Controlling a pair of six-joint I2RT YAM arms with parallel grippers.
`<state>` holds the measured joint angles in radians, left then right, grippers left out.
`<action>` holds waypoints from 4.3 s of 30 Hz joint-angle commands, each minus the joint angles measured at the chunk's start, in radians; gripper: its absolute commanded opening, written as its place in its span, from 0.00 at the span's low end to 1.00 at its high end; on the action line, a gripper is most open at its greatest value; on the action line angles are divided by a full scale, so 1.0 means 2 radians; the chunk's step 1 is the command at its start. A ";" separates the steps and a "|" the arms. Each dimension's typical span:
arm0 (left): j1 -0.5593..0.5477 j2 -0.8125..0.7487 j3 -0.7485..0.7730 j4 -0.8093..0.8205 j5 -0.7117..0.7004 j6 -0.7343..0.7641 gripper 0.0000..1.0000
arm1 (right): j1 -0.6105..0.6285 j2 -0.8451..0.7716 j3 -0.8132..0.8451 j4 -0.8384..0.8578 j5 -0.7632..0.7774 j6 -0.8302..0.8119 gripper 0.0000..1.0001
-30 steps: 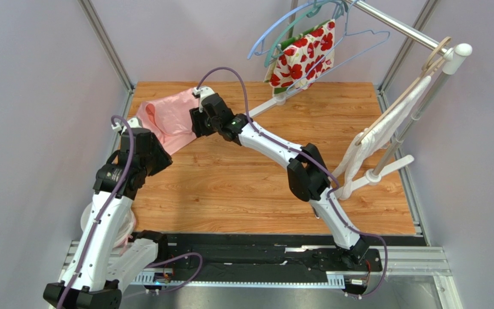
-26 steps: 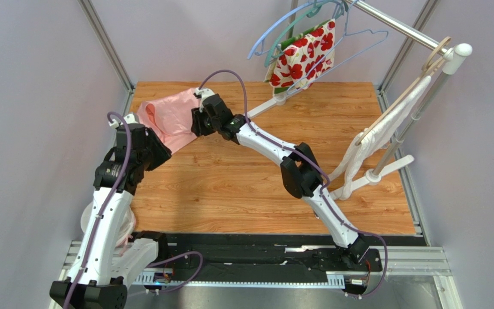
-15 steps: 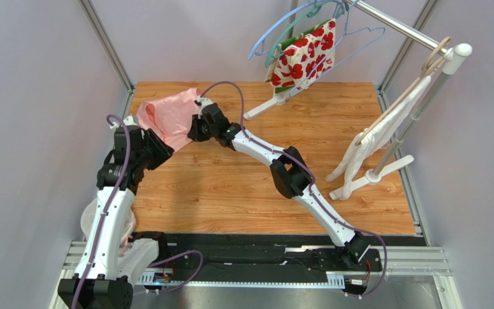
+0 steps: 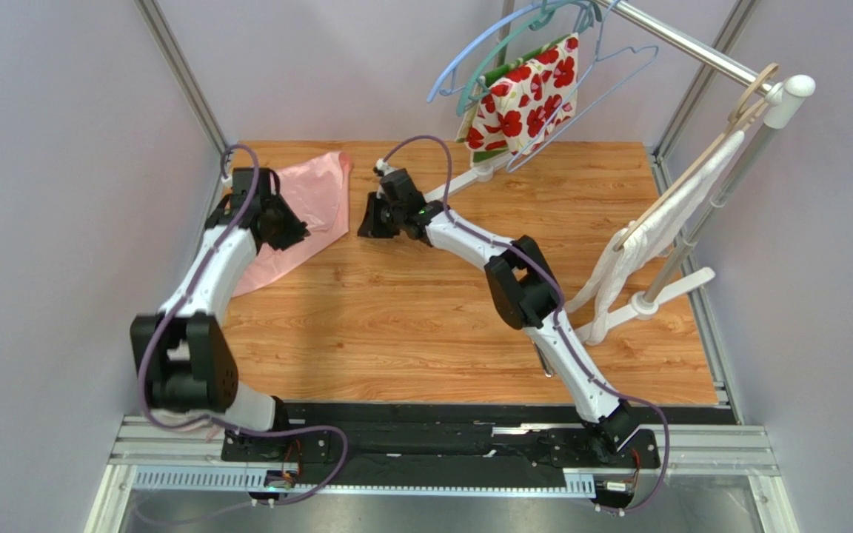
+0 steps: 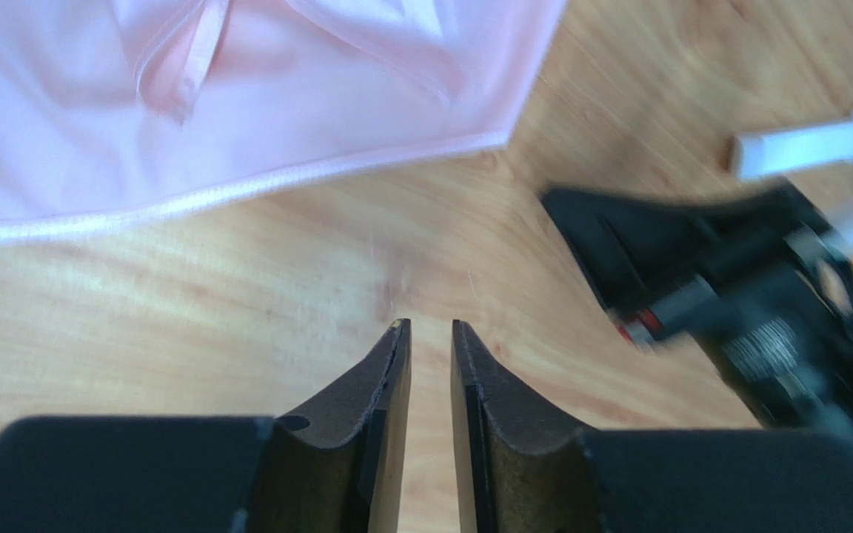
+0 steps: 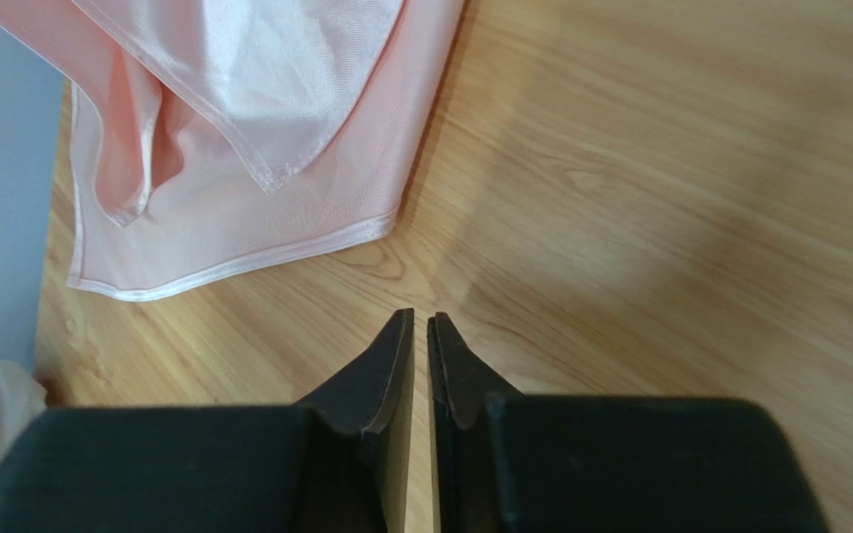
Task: Fold the napkin into a case and place the utensils inside
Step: Move the crumpled napkin to the corner of the board, then pick up the crumpled napkin from the corner of the board.
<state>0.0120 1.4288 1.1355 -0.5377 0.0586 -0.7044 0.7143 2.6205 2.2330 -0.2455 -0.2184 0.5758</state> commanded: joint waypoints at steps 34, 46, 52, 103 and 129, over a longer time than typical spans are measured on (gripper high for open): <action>-0.140 0.257 0.139 -0.027 0.029 -0.032 0.00 | -0.027 -0.289 -0.251 -0.071 -0.038 -0.096 0.35; -0.141 -0.025 -0.011 -0.063 -0.023 0.002 0.40 | -0.025 -0.382 -0.389 -0.045 -0.029 -0.015 0.65; -0.049 -0.060 -0.088 -0.087 -0.002 -0.021 0.28 | -0.011 -0.385 -0.400 -0.017 -0.045 -0.028 0.69; -0.009 0.083 -0.105 0.030 0.005 -0.040 0.45 | 0.003 -0.357 -0.412 0.014 -0.078 -0.023 0.66; -0.054 -0.069 -0.088 -0.024 -0.061 0.060 0.00 | 0.081 -0.306 -0.284 -0.103 0.066 -0.310 0.61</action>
<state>-0.0841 1.3525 0.9455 -0.5304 -0.0326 -0.6544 0.8188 2.0323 1.6348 -0.4221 -0.1974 0.2230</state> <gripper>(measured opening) 0.009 0.609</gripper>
